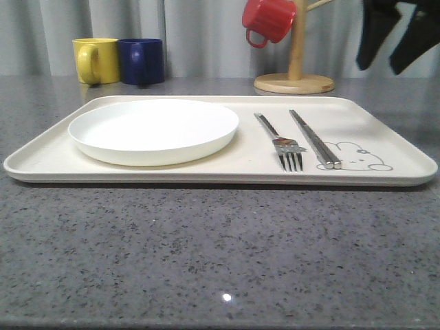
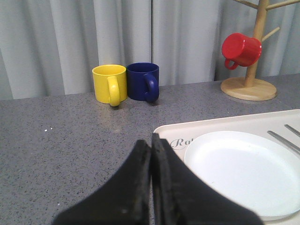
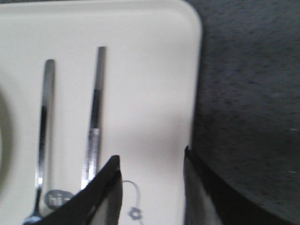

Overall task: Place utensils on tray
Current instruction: 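Move the right gripper back and grasp the steel spoon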

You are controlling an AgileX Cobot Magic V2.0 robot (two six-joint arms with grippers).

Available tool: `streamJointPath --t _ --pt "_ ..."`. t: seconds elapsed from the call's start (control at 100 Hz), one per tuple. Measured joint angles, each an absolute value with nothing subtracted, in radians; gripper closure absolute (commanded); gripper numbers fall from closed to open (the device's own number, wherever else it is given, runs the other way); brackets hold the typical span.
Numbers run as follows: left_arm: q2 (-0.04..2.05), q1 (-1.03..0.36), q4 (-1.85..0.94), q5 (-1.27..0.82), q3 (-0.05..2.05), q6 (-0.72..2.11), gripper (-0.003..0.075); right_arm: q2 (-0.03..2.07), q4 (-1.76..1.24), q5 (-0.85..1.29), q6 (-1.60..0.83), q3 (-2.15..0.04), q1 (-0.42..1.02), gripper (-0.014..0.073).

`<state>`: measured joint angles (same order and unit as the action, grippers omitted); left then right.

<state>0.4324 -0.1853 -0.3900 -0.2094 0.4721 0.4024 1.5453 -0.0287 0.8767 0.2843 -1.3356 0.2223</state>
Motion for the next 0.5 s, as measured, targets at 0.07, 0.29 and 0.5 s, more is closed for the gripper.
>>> streamJointPath --t 0.07,0.29,0.5 --pt "0.432 -0.185 -0.390 -0.209 0.472 0.402 0.0738 1.518 -0.025 0.914 0.242 -1.336 0.161 0.0262" --pt "0.432 -0.185 -0.390 -0.209 0.472 0.402 0.0738 1.490 -0.019 0.992 0.110 -1.336 -0.047 0.0262" --pt "0.432 -0.185 -0.390 -0.209 0.472 0.402 0.0738 1.490 -0.027 0.995 -0.010 -1.287 -0.196 0.0262"
